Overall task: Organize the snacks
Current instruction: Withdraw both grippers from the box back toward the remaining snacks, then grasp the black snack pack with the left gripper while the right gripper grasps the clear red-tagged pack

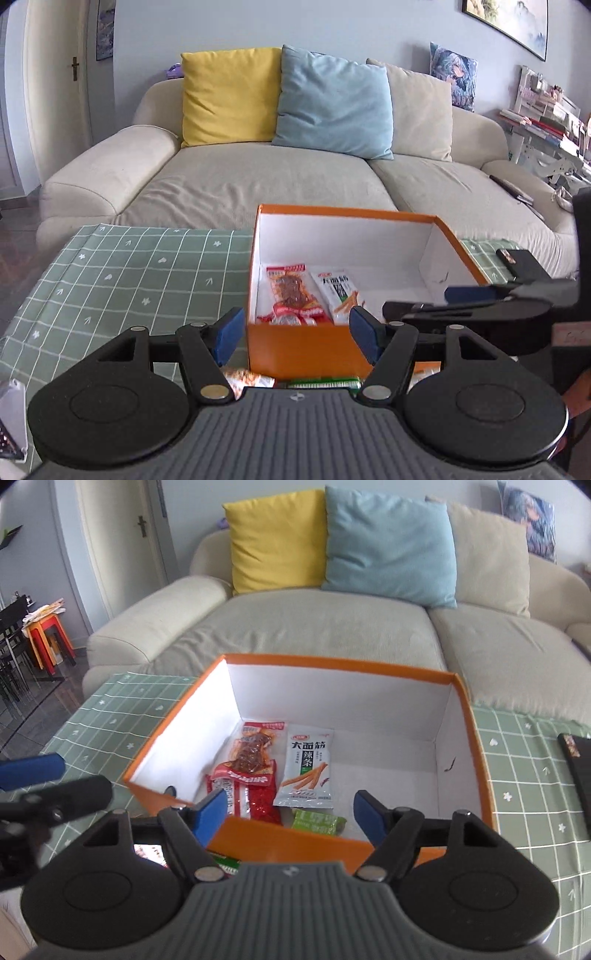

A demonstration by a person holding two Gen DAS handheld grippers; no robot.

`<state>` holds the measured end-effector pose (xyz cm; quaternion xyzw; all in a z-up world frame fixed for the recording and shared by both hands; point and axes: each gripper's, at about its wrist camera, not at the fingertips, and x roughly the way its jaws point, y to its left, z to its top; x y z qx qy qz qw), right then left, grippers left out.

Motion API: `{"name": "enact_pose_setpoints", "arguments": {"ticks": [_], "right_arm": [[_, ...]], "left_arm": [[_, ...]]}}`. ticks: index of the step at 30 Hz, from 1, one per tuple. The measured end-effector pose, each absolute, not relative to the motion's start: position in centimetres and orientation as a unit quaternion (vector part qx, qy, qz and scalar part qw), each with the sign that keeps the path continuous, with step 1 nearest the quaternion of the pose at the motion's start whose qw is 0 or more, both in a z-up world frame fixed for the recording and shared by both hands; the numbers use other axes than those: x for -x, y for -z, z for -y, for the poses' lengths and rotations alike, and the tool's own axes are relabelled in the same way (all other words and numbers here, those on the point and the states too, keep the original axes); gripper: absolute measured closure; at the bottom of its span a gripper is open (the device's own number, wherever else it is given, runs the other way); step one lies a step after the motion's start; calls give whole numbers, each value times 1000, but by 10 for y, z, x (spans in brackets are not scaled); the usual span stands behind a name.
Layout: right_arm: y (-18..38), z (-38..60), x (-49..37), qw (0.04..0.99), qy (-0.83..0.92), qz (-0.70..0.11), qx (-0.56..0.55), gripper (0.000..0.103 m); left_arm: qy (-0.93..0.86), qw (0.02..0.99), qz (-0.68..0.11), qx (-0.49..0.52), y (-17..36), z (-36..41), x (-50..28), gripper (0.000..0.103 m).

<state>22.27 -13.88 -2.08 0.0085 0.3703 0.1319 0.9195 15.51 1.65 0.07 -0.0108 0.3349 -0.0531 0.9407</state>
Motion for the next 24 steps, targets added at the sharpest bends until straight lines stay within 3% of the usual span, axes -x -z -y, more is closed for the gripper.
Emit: {"name": "enact_pose_setpoints", "arguments": {"ticks": [9, 21, 24], "right_arm": [[23, 145, -143, 940, -125, -317, 8, 29], [76, 150, -84, 939, -83, -334, 15, 29], [90, 149, -77, 937, -68, -341, 22, 29]], "left_arm": [[57, 930, -362, 36, 29, -26, -114, 27], [55, 909, -408, 60, 76, -40, -81, 27], [48, 907, -414, 64, 86, -42, -75, 32]]}}
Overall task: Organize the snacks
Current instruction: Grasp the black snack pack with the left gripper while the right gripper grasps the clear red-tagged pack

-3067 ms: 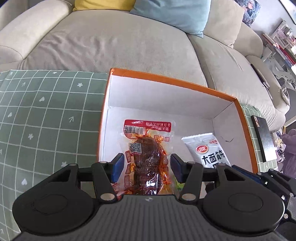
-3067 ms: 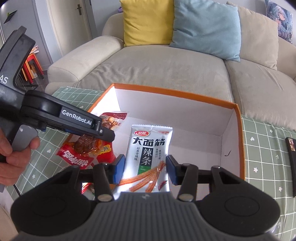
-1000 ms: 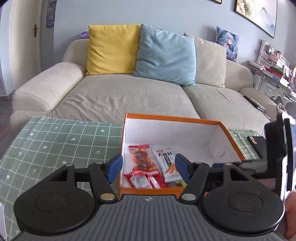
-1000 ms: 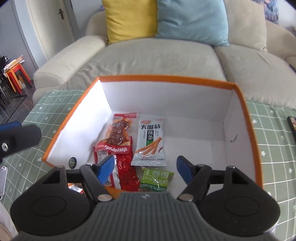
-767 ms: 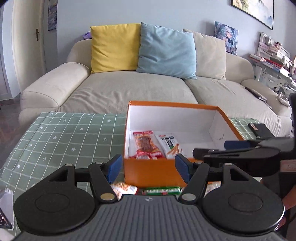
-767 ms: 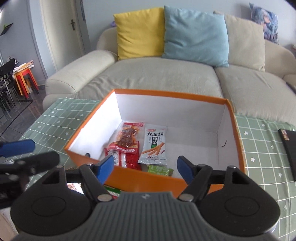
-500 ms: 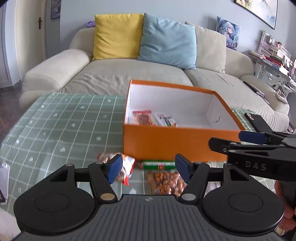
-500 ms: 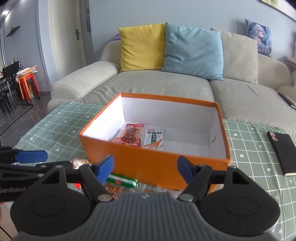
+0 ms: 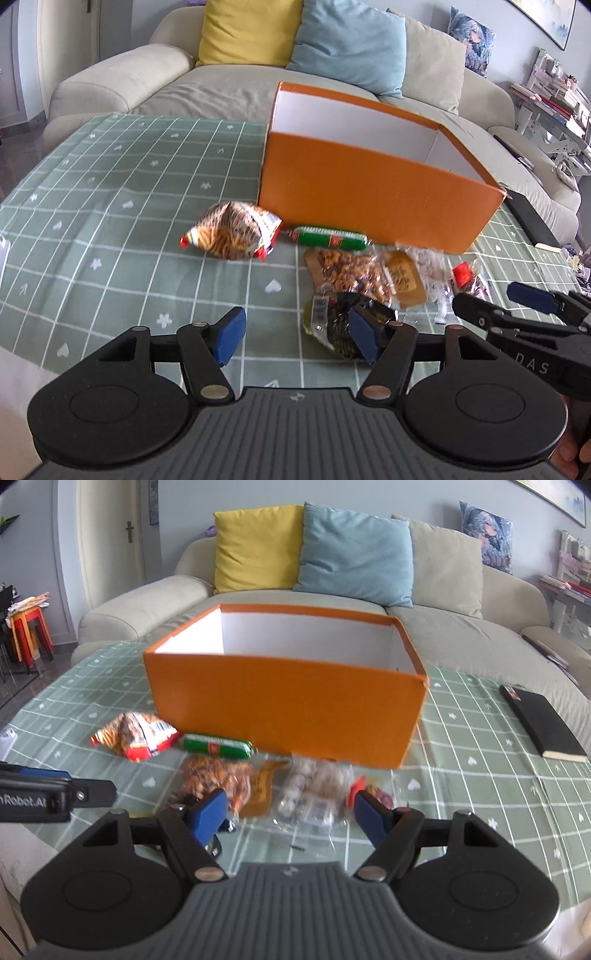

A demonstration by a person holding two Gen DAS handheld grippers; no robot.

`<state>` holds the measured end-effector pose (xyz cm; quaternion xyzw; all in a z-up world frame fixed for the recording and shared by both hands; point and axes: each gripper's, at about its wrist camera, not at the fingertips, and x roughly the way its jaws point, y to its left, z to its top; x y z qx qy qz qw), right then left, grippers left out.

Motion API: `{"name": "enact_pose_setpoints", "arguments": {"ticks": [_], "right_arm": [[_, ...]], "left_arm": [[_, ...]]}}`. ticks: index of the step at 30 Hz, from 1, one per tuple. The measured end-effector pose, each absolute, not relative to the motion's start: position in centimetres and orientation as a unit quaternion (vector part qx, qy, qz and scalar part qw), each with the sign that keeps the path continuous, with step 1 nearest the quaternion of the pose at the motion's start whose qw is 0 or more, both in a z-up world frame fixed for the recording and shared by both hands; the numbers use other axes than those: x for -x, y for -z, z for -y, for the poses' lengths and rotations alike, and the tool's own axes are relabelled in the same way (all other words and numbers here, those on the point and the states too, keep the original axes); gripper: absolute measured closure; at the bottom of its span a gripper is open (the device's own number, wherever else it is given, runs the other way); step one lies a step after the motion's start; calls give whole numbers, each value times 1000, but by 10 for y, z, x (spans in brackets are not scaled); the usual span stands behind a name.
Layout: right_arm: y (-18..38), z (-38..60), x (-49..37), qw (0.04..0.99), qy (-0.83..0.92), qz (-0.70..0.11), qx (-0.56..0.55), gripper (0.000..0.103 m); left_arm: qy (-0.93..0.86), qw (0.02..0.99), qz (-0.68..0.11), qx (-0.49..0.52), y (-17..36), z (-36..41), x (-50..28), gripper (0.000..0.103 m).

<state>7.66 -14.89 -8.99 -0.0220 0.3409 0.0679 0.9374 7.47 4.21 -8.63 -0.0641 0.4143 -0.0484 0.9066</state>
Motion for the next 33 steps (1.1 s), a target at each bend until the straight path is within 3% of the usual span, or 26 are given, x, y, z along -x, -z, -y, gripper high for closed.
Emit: {"name": "enact_pose_setpoints", "arguments": {"ticks": [6, 13, 18, 21, 26, 33], "right_arm": [[111, 145, -61, 932, -87, -351, 27, 29], [122, 142, -66, 922, -99, -375, 22, 29], [128, 140, -71, 916, -85, -390, 39, 29], [128, 141, -71, 917, -91, -386, 41, 29], [128, 141, -73, 921, -81, -375, 67, 30], [127, 159, -86, 926, -44, -371, 57, 40]], "left_arm": [[30, 903, -423, 67, 104, -46, -68, 50], [55, 901, -426, 58, 115, -41, -65, 50], [95, 901, -418, 65, 111, -30, -69, 29], [108, 901, -416, 58, 110, -22, -74, 24], [111, 899, -418, 62, 110, -11, -81, 23], [131, 903, -408, 34, 104, 10, -94, 25]]}}
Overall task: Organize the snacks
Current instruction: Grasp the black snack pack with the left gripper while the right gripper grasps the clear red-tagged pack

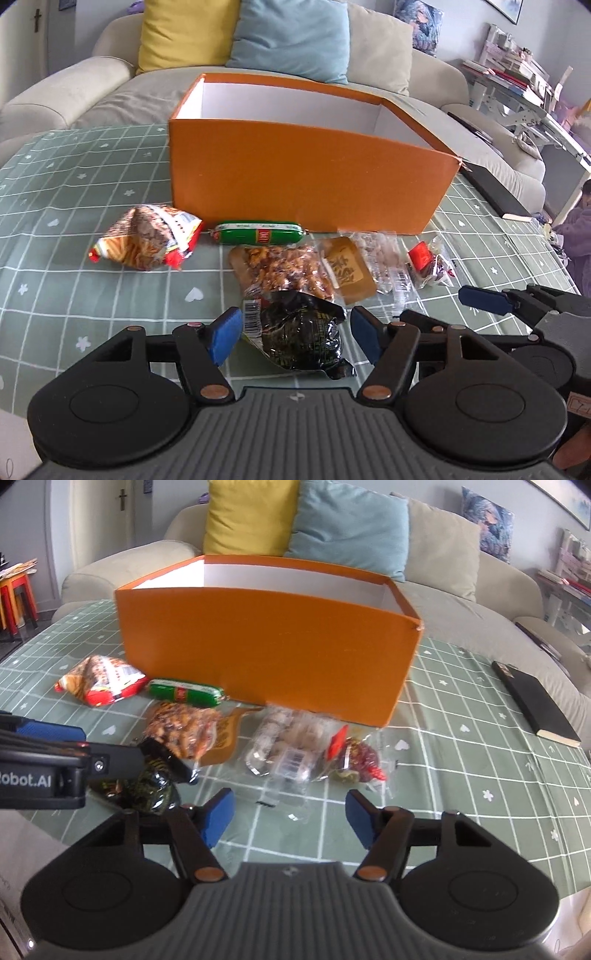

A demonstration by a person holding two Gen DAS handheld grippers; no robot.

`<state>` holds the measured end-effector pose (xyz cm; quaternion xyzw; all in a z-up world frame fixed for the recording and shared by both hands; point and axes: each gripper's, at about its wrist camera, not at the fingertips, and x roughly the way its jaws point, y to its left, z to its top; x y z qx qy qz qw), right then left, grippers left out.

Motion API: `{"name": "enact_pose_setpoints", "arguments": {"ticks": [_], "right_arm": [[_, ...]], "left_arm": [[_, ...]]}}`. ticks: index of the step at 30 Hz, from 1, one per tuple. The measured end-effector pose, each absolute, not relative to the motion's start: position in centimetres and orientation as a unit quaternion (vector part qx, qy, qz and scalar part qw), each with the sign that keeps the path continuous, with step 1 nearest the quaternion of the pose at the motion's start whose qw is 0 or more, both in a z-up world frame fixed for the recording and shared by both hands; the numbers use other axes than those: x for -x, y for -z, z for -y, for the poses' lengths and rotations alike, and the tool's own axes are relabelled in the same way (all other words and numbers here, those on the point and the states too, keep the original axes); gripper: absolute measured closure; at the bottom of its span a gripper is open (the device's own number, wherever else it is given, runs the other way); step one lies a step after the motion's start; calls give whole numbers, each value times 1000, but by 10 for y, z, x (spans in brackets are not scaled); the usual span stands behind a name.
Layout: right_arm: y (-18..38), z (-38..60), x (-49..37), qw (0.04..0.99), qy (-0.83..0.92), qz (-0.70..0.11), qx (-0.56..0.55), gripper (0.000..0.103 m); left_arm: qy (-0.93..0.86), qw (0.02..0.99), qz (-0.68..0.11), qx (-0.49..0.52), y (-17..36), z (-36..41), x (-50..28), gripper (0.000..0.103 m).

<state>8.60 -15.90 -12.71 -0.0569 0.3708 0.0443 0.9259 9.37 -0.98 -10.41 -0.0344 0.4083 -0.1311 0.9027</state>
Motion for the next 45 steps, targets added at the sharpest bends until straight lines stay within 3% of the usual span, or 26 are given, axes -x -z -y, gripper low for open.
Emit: {"name": "enact_pose_setpoints", "arguments": {"ticks": [4, 9, 27, 34, 39, 45], "right_arm": [[125, 168, -93, 931, -29, -359, 64, 42], [119, 175, -98, 938, -21, -341, 63, 44], [141, 191, -142, 929, -5, -368, 37, 45], [143, 191, -142, 930, -14, -365, 30, 53], [142, 194, -140, 929, -20, -370, 16, 56], [143, 195, -136, 930, -30, -366, 23, 55]], "left_arm": [[142, 891, -429, 39, 108, 18, -104, 31], [149, 899, -410, 35, 98, 24, -103, 28], [78, 858, -508, -1, 133, 47, -129, 26], [60, 859, -506, -41, 138, 57, -128, 25], [62, 861, -504, -40, 138, 52, -125, 30], [65, 864, -497, -43, 138, 47, -119, 32]]}}
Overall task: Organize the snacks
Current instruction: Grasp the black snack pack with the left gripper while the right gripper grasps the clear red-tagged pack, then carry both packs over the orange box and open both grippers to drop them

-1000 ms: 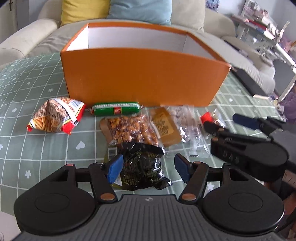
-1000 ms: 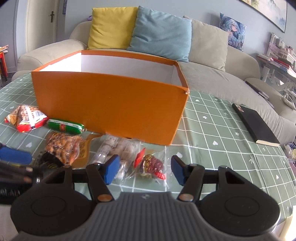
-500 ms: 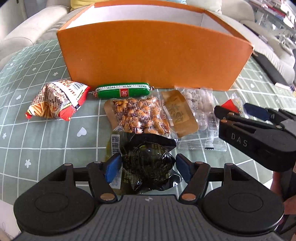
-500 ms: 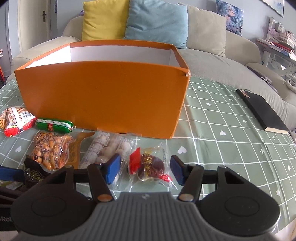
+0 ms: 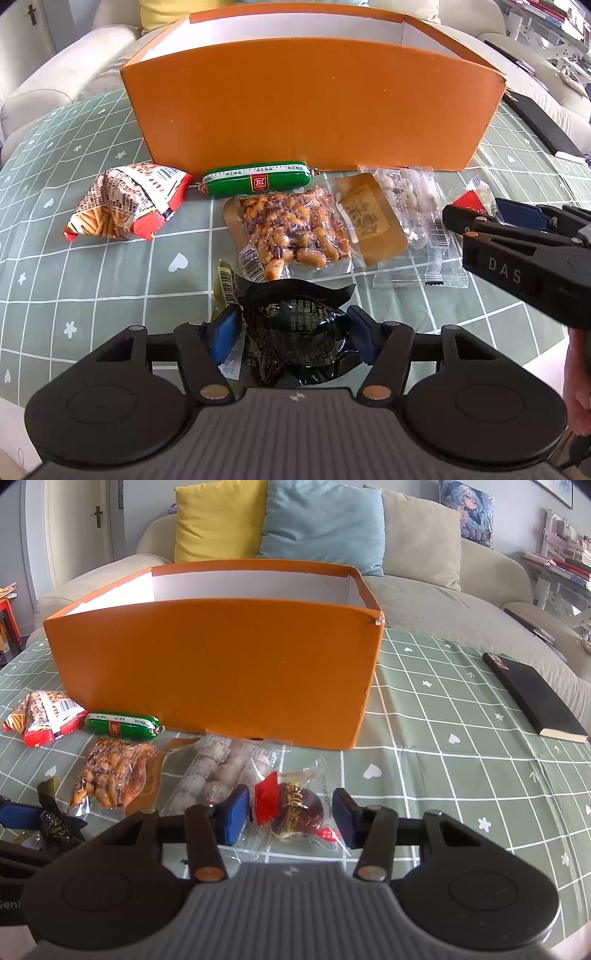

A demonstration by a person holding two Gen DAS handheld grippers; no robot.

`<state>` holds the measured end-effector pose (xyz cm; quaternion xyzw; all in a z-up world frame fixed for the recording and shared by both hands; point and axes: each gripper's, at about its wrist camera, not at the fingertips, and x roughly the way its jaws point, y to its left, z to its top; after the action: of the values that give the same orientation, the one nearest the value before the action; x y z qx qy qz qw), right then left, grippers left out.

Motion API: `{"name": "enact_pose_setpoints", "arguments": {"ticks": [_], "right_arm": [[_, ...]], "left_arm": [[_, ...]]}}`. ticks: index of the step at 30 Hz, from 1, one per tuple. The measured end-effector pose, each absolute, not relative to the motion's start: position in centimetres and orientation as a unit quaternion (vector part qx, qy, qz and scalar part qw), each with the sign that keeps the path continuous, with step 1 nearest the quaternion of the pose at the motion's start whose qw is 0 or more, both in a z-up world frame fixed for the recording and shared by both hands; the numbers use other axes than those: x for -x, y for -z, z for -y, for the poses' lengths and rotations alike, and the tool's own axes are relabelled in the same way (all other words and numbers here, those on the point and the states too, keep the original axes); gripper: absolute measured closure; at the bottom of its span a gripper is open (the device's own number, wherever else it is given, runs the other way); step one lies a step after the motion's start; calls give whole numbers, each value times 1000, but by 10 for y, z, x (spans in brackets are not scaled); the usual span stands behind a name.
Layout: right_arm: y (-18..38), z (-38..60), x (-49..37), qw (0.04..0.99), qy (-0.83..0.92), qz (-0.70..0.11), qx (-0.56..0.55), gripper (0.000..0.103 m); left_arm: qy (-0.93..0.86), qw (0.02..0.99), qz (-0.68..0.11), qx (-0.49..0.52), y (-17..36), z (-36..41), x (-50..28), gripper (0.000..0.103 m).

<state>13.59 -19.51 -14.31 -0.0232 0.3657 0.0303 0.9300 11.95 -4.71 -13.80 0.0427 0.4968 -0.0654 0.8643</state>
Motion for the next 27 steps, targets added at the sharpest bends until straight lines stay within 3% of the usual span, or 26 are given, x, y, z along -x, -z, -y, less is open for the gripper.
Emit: {"name": "enact_pose_setpoints", "arguments": {"ticks": [8, 27], "right_arm": [[141, 199, -127, 927, -37, -373, 13, 63], [112, 169, -94, 934, -61, -346, 64, 64]], "left_arm": [[62, 868, -490, -39, 136, 38, -112, 37], [55, 904, -424, 19, 102, 4, -93, 43]]}}
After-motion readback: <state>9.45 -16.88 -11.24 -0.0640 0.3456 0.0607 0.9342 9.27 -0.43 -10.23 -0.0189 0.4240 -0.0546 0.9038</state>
